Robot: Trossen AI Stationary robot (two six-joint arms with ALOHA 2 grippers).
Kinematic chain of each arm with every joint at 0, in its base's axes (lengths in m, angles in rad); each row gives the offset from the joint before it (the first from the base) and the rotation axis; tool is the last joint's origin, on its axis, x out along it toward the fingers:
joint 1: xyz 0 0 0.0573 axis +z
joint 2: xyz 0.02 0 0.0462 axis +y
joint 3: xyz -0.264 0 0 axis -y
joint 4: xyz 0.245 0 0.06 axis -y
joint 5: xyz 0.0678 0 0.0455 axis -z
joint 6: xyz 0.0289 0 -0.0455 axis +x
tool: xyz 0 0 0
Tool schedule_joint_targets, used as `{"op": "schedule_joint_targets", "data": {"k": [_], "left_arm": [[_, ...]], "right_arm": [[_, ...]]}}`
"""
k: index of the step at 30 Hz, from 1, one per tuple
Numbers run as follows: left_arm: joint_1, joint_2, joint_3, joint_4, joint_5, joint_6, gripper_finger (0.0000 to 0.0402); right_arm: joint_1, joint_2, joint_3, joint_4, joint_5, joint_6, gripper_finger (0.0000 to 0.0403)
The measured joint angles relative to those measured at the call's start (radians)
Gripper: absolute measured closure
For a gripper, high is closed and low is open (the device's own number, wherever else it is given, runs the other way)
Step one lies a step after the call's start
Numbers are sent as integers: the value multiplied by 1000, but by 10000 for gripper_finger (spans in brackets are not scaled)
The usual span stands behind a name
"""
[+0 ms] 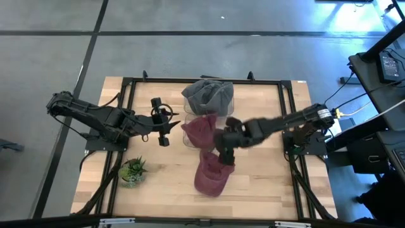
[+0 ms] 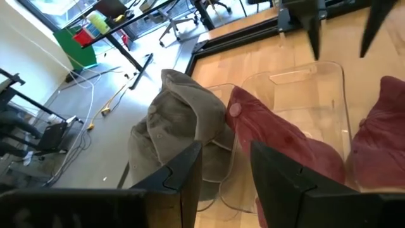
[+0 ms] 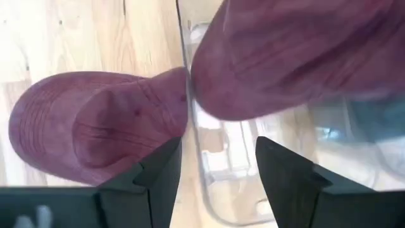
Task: Pick & Place hat
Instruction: Put the red cap into the bottom transparent bin
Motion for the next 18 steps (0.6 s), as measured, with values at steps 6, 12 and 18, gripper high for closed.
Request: {"op": "schedule_joint_targets", "data": {"k": [6, 12, 18], "left_arm": [[0, 0, 0, -26, 25, -1, 274], [0, 0, 0, -52, 25, -19, 274], [0, 0, 0, -52, 65, -19, 274]], "right_arm": [[116, 0, -118, 19, 128, 365, 201], [181, 0, -273, 192, 127, 645, 201], [197, 0, -411, 369, 123, 812, 201]]}}
